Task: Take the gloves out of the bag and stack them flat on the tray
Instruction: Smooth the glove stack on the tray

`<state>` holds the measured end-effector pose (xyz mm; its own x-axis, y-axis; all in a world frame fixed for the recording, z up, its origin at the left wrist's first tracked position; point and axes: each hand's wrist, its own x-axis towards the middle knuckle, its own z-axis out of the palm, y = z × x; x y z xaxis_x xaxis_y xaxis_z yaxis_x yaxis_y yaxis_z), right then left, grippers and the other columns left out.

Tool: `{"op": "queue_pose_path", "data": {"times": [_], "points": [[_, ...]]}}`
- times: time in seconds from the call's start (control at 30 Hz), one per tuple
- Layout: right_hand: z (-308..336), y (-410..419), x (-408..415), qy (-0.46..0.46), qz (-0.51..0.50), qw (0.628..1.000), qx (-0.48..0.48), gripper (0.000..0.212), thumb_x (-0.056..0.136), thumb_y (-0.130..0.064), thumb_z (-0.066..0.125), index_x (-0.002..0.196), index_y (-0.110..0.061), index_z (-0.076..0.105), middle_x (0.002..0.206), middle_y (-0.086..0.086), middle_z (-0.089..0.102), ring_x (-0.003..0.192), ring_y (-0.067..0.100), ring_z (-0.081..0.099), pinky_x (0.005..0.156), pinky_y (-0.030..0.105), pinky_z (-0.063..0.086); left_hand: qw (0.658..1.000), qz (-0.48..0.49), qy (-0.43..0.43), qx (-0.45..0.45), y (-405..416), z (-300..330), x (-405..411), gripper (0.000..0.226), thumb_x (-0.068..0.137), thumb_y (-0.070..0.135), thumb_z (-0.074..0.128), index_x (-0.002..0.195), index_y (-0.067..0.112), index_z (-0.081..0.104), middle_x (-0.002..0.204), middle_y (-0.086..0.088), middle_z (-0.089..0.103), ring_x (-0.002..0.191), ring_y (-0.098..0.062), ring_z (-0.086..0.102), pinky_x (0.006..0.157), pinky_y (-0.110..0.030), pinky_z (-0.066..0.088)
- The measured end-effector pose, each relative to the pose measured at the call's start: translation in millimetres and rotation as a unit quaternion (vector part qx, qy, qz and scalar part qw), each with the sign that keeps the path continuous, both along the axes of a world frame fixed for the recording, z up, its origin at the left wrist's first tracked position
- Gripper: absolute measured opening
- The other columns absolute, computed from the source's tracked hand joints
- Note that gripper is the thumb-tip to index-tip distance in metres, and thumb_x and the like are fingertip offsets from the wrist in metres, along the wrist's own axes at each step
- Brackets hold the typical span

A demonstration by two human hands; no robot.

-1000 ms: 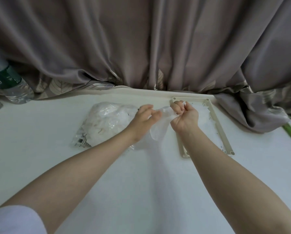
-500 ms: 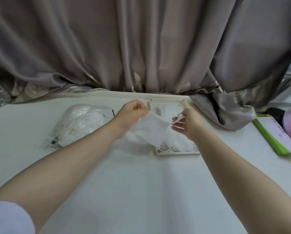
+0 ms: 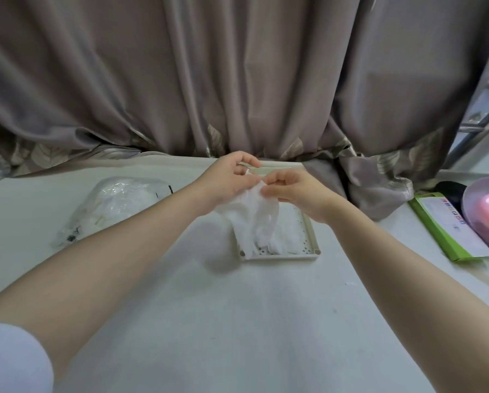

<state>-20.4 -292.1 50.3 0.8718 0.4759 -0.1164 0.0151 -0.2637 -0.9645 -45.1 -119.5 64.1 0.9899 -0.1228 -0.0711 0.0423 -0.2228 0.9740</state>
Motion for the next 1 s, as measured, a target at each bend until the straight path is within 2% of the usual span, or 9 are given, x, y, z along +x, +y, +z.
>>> {"op": "queue_pose_path", "data": {"times": [0.13, 0.23, 0.33, 0.5, 0.63, 0.7, 0.83, 0.9, 1.0], "points": [[-2.8, -13.5, 1.1, 0.075, -0.029, 0.995, 0.062, 0.024, 0.096, -0.010, 0.050, 0.073, -0.014, 0.054, 0.068, 0.000, 0.052, 0.057, 0.009, 0.049, 0.054, 0.020, 0.039, 0.990, -0.045, 0.131, 0.013, -3.7, -8.5, 1.6, 0.014, 0.091, 0.020, 0.059, 0.103, 0.013, 0.059, 0.074, 0.001, 0.058, 0.052, -0.004, 0.052, 0.058, -0.019, 0.043], [-6.7, -22.8, 6.0, 0.108, -0.068, 0.989, 0.080, 0.024, 0.100, -0.015, 0.044, 0.076, -0.017, 0.050, 0.070, 0.001, 0.051, 0.060, 0.012, 0.049, 0.052, 0.023, 0.040, 0.967, -0.119, 0.216, -0.058, -2.3, -16.7, 1.9, 0.021, 0.082, 0.028, 0.066, 0.098, 0.013, 0.065, 0.088, -0.002, 0.067, 0.082, -0.016, 0.061, 0.087, -0.030, 0.045], [-11.8, -33.2, 12.7, 0.127, -0.103, 0.982, 0.098, 0.015, 0.100, -0.016, 0.044, 0.088, -0.013, 0.052, 0.077, 0.004, 0.057, 0.067, 0.016, 0.054, 0.061, 0.027, 0.045, 0.971, -0.094, 0.202, -0.086, -6.4, -22.4, 7.2, 0.010, 0.082, 0.021, 0.065, 0.073, 0.020, 0.068, 0.084, 0.001, 0.066, 0.087, -0.016, 0.059, 0.097, -0.034, 0.041], [-15.1, -54.7, 23.1, 0.195, -0.100, 0.963, 0.159, 0.012, 0.082, -0.016, 0.059, 0.092, -0.013, 0.055, 0.083, 0.004, 0.060, 0.075, 0.017, 0.058, 0.065, 0.025, 0.051, 0.966, 0.002, 0.172, -0.195, -22.1, -22.9, 23.9, 0.015, 0.096, 0.016, 0.047, 0.086, 0.017, 0.057, 0.082, 0.003, 0.061, 0.075, -0.010, 0.058, 0.078, -0.025, 0.048], [-11.7, -65.3, 23.7, 0.221, -0.059, 0.948, 0.222, 0.019, 0.089, -0.017, 0.050, 0.103, -0.008, 0.059, 0.089, 0.005, 0.065, 0.080, 0.018, 0.063, 0.068, 0.025, 0.053, 0.986, 0.147, 0.069, 0.044, -39.2, -22.7, 34.5, 0.023, 0.094, 0.020, 0.056, 0.072, 0.019, 0.049, 0.069, 0.003, 0.048, 0.059, -0.009, 0.043, 0.053, -0.020, 0.035], [-10.7, -64.5, 27.0, 0.202, -0.092, 0.945, 0.240, 0.022, 0.092, -0.019, 0.049, 0.105, -0.005, 0.059, 0.089, 0.008, 0.063, 0.080, 0.020, 0.062, 0.068, 0.027, 0.051, 0.974, 0.161, 0.156, 0.030, -48.4, -20.3, 35.5, 0.032, 0.096, 0.033, 0.050, 0.069, 0.016, 0.048, 0.066, -0.001, 0.049, 0.050, -0.011, 0.043, 0.047, -0.021, 0.031], [-12.2, -53.4, 26.4, 0.110, -0.125, 0.970, 0.180, 0.012, 0.089, -0.014, 0.058, 0.078, -0.010, 0.054, 0.070, 0.005, 0.048, 0.062, 0.015, 0.049, 0.058, 0.027, 0.039, 0.933, 0.042, 0.340, -0.107, -64.2, -14.2, 30.0, 0.070, 0.092, 0.066, 0.023, 0.071, 0.007, 0.054, 0.083, -0.012, 0.068, 0.070, -0.022, 0.062, 0.062, -0.028, 0.047], [-14.1, -48.7, 20.0, 0.068, -0.118, 0.983, 0.126, 0.018, 0.092, -0.008, 0.057, 0.075, -0.012, 0.055, 0.069, 0.004, 0.051, 0.060, 0.013, 0.051, 0.056, 0.023, 0.044, 0.935, 0.016, 0.326, -0.138, -70.7, -18.5, 31.3, 0.078, 0.089, 0.071, 0.024, 0.078, 0.004, 0.062, 0.083, -0.010, 0.068, 0.081, -0.024, 0.063, 0.075, -0.031, 0.050], [-15.6, -44.7, 12.1, 0.007, -0.072, 0.996, 0.051, 0.008, 0.091, -0.011, 0.062, 0.085, -0.010, 0.067, 0.081, 0.006, 0.061, 0.073, 0.014, 0.057, 0.070, 0.025, 0.048, 0.955, 0.020, 0.266, -0.127, -77.2, -24.6, 33.4, 0.062, 0.090, 0.064, 0.037, 0.097, 0.010, 0.067, 0.089, -0.003, 0.067, 0.085, -0.018, 0.062, 0.079, -0.028, 0.049]]}}
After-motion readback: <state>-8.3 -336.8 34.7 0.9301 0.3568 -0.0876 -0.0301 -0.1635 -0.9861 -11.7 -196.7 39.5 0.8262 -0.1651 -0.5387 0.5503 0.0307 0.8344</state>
